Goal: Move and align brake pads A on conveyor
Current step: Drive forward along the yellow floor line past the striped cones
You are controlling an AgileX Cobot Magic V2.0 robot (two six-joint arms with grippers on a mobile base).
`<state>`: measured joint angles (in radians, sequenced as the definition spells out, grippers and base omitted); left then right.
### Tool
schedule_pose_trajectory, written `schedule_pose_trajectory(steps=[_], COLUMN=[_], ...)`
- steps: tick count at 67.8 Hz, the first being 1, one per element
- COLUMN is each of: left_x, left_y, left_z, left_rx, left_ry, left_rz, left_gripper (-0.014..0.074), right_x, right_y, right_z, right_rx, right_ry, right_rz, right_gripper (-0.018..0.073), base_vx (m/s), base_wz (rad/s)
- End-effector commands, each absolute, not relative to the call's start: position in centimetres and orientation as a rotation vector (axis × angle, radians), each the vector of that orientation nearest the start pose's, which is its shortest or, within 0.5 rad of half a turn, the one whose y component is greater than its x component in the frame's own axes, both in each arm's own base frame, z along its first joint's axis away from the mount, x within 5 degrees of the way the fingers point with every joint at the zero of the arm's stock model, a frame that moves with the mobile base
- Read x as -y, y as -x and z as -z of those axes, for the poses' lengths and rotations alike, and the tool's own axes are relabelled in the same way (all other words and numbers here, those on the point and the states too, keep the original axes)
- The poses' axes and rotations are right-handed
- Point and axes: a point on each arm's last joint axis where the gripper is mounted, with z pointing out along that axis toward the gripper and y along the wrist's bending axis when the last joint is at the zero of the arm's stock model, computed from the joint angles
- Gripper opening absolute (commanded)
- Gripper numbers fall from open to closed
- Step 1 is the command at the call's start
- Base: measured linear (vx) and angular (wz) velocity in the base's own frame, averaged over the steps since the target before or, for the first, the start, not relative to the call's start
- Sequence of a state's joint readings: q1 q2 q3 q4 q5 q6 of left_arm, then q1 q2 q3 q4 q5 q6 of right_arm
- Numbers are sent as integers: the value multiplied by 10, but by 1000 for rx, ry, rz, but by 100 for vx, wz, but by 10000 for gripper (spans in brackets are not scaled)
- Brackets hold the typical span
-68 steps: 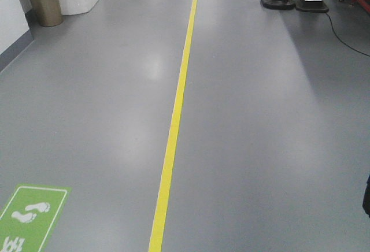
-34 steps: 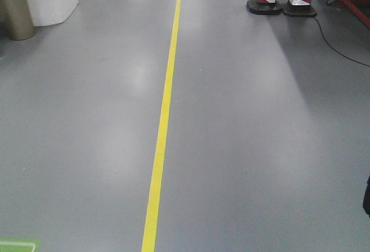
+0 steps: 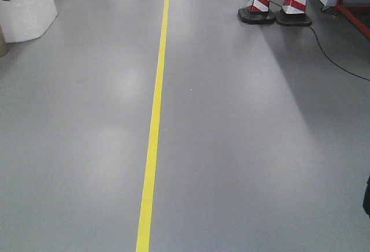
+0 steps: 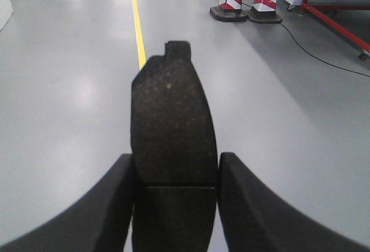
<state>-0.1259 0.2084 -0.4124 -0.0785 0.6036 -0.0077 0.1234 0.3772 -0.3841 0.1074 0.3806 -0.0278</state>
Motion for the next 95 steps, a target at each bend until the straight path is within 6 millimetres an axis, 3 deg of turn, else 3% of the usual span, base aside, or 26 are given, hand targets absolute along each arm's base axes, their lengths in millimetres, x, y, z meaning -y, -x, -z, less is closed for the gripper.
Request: schedule_pose_trajectory(steps=[1, 95], left_x=[11, 11], left_y=[-53, -53], left_z=[-300, -300], left_rx=[-1778, -1777], left_ry=[-62, -62], left_rz=[201, 201], left_gripper=[-6, -6], right_x=[-13, -13], right_y=[-87, -88], right_z=[-300, -300], right_rx=[-1742, -1744], right_ry=[66, 66], right_rz=[-166, -165], right_gripper=[-4, -4], base_vx=[63, 65], base_wz=[-7, -2])
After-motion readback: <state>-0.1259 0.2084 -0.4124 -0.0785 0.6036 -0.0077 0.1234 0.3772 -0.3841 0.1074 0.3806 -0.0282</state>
